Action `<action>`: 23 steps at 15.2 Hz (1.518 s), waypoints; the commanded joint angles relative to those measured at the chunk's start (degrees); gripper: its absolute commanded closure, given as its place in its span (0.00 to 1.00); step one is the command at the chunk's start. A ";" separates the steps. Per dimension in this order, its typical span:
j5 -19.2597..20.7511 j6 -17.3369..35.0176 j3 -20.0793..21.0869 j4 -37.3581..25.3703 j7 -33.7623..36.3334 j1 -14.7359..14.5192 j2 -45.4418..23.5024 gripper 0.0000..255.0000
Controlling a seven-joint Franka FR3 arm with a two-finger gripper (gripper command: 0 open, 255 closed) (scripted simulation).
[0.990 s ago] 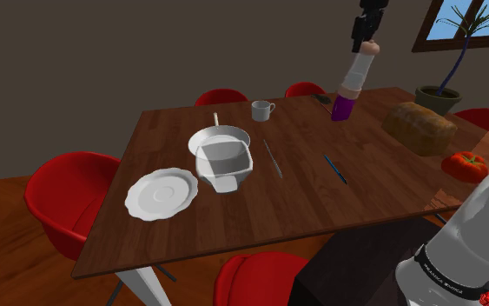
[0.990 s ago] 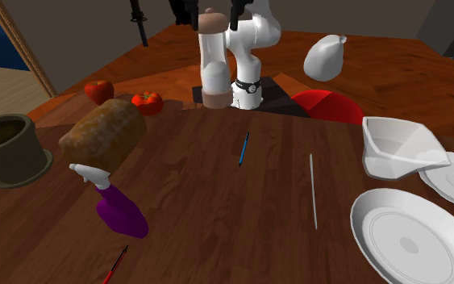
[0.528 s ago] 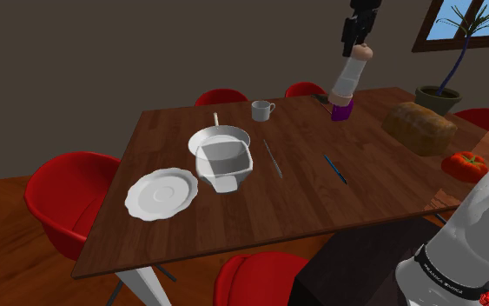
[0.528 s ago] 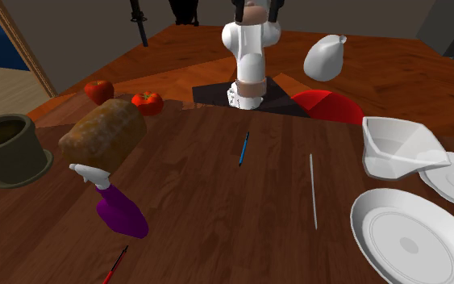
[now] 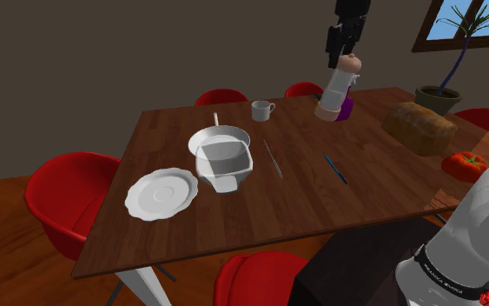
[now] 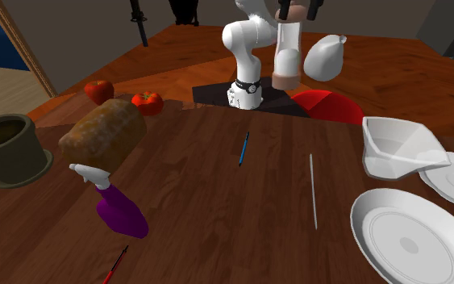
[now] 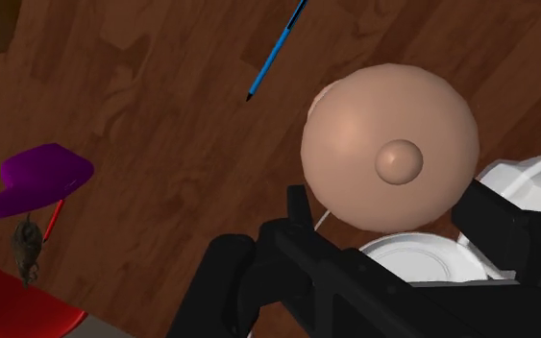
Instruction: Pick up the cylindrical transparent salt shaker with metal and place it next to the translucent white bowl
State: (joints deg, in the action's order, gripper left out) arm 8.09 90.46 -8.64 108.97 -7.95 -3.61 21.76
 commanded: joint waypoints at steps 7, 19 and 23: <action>-2.47 -2.11 8.10 1.30 11.14 -3.51 2.20 1.00; -4.66 1.49 13.85 6.53 19.31 -6.08 3.15 1.00; -4.70 4.50 13.85 10.19 19.52 -6.14 3.79 1.00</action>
State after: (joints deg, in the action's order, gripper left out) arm 3.38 93.95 5.22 118.17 11.53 -9.75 25.53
